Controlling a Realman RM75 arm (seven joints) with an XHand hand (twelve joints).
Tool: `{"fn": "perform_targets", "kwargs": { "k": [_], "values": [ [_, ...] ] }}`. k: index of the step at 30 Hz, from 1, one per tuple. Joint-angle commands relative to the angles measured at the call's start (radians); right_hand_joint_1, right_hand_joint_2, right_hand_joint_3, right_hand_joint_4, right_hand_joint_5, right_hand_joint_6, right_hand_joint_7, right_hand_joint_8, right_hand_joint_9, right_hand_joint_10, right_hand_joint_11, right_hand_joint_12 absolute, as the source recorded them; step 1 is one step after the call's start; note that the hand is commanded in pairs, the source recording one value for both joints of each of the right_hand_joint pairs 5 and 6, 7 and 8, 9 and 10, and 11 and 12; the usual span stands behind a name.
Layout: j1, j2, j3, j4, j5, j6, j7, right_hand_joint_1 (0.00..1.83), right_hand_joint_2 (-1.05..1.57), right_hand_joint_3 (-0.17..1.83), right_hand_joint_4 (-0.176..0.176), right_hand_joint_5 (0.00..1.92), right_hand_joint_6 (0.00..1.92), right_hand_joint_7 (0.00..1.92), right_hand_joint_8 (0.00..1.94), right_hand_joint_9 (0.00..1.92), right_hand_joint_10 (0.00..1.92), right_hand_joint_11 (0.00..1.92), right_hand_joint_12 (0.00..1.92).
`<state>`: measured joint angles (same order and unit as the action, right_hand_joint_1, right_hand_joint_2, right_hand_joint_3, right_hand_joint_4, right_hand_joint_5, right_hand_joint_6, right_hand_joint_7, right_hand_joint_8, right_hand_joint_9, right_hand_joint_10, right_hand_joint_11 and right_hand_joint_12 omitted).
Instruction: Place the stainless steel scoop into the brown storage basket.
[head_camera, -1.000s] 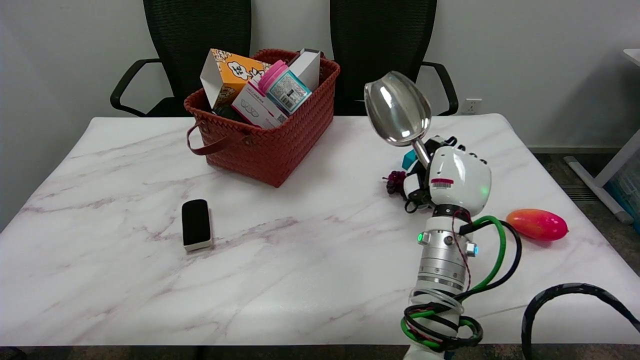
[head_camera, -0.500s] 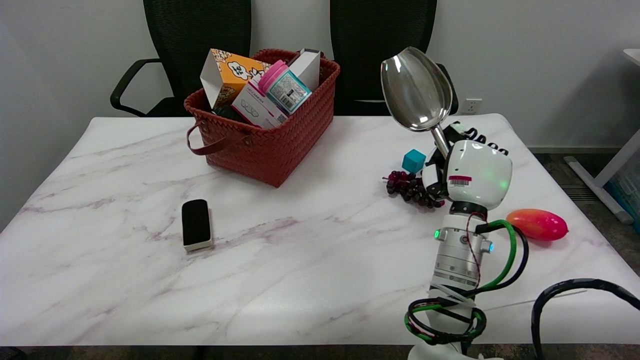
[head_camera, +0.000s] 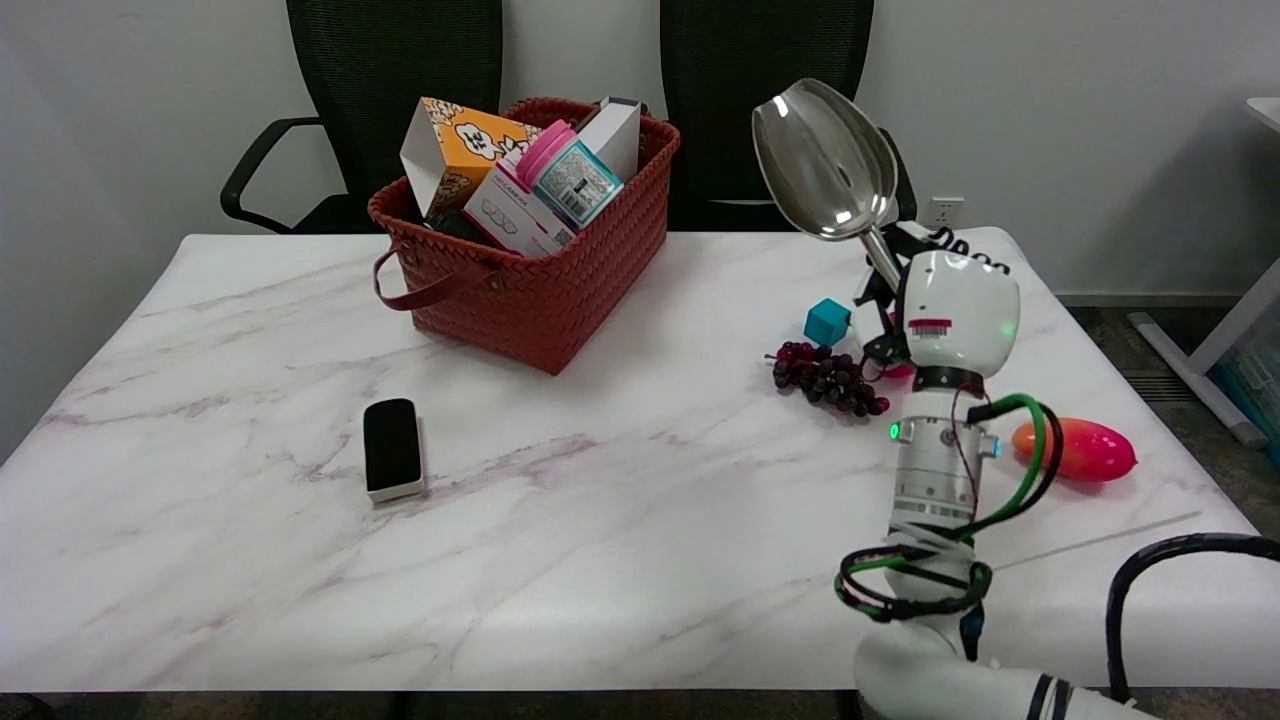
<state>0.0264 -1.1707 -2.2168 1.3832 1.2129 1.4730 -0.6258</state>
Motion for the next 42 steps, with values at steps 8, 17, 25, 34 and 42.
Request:
{"fn": "perform_targets", "kwargs": {
  "k": [8,17,25,34,42],
  "values": [
    [0.339,0.189,0.363,-0.105,0.001,-0.821,0.531,0.87,1.57,1.14,0.0,1.92,1.92,1.92,1.92,1.92,1.92,1.92,1.92],
    [0.581,0.157,0.373,-0.2,0.136,-1.024,0.568,0.86,1.57,1.15,0.0,1.92,1.92,1.92,1.92,1.92,1.92,1.92,1.92],
    [0.808,0.083,0.254,-0.331,0.24,-1.137,0.569,0.86,1.57,1.16,0.0,1.92,1.92,1.92,1.92,1.92,1.92,1.92,1.92],
    [0.983,-0.046,0.065,-0.48,0.257,-1.209,0.598,0.85,1.57,1.16,0.0,1.92,1.92,1.92,1.92,1.92,1.92,1.92,1.92],
    [1.03,-0.13,0.038,-0.539,0.247,-1.262,0.594,0.84,1.57,1.15,0.0,1.92,1.92,1.92,1.92,1.92,1.92,1.92,1.92]
  ]
}}
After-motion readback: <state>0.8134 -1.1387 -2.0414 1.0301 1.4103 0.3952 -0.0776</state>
